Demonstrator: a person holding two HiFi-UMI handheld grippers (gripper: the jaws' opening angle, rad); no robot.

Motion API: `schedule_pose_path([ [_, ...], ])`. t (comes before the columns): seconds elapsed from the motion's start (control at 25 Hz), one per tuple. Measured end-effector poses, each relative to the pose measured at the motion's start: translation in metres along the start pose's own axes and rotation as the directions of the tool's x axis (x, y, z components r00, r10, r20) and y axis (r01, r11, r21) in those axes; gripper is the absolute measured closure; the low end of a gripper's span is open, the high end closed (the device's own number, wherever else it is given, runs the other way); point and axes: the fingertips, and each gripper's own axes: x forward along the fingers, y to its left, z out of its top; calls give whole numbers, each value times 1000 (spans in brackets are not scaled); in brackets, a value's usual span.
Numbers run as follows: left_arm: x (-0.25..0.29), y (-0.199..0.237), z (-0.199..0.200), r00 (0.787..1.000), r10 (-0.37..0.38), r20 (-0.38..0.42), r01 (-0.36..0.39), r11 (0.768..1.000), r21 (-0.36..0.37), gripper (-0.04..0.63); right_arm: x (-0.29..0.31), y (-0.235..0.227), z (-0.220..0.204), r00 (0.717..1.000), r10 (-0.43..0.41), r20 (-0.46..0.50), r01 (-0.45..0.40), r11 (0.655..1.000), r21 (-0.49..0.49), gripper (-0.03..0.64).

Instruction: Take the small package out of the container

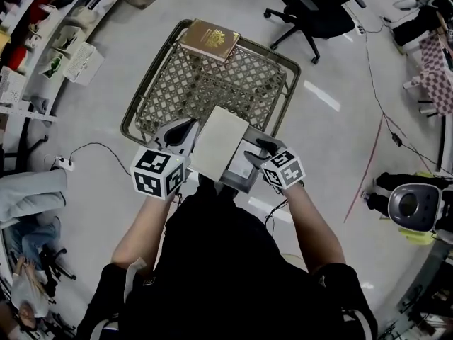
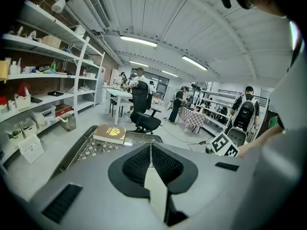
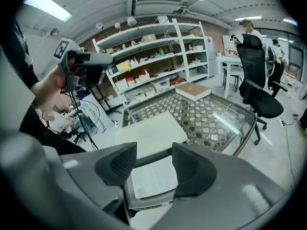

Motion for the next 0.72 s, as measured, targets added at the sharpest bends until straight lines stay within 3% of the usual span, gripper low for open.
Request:
schedule_pose_path([
  [0.16,4,7,-13,1000,-6,-13,6,1000,-22,577,34,-4,-27,989,3,-150,-15,997,-76,339],
  [0.36,9,8,-30,999,-25,-39,23,999,-44,577,61,-16,-63,947,-22,-321,-33,986,-165,282],
  [0.72,13,7,-43,997,-51,-65,47,998,-51,577,76,-20,-92,890,-38,-455,-68,974,-215,271],
])
